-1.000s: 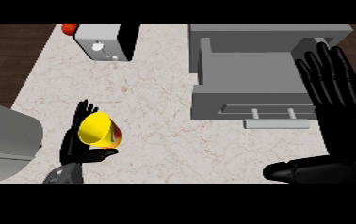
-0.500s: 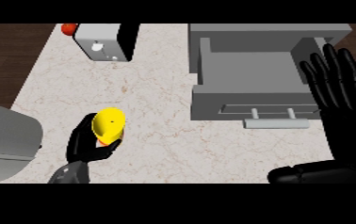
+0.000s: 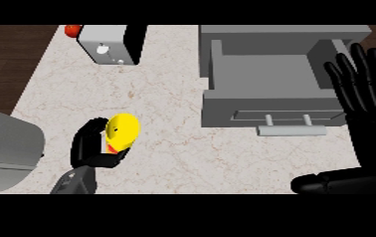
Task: Pick up the cup, place it into the drawer and close the drawer
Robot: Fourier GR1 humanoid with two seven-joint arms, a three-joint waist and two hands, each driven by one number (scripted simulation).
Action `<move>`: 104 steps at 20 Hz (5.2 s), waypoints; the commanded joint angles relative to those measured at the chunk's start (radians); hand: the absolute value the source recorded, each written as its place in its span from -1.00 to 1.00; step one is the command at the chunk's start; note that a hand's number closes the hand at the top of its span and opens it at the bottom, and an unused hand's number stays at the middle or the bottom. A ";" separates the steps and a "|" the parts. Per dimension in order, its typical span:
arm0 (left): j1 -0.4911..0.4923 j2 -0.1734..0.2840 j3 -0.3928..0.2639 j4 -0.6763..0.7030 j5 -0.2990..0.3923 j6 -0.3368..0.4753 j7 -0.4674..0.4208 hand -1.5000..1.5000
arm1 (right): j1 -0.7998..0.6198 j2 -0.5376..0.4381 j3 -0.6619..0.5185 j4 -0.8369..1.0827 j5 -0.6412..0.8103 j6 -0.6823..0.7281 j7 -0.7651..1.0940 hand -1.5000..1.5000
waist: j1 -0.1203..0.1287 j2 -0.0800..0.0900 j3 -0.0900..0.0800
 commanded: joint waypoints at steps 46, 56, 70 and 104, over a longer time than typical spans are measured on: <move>-0.560 -0.133 -0.306 -0.675 0.004 0.490 0.794 1.00 | -0.010 0.004 -0.013 0.049 0.020 -0.003 -0.023 -1.00 | -0.004 0.000 0.001; -0.809 -0.133 -0.417 -0.343 0.119 0.662 0.744 1.00 | -0.012 -0.016 -0.021 0.050 0.001 0.019 -0.016 -1.00 | -0.030 0.005 0.001; -0.947 -0.133 -0.566 -0.024 0.334 0.663 0.632 1.00 | -0.058 -0.027 -0.044 0.143 -0.006 0.047 -0.079 -1.00 | -0.047 0.012 0.002; -0.968 -0.133 -0.701 0.011 0.592 0.611 0.475 -1.00 | 0.033 -0.007 -0.026 0.043 -0.153 0.116 -0.056 -1.00 | -0.027 0.006 0.001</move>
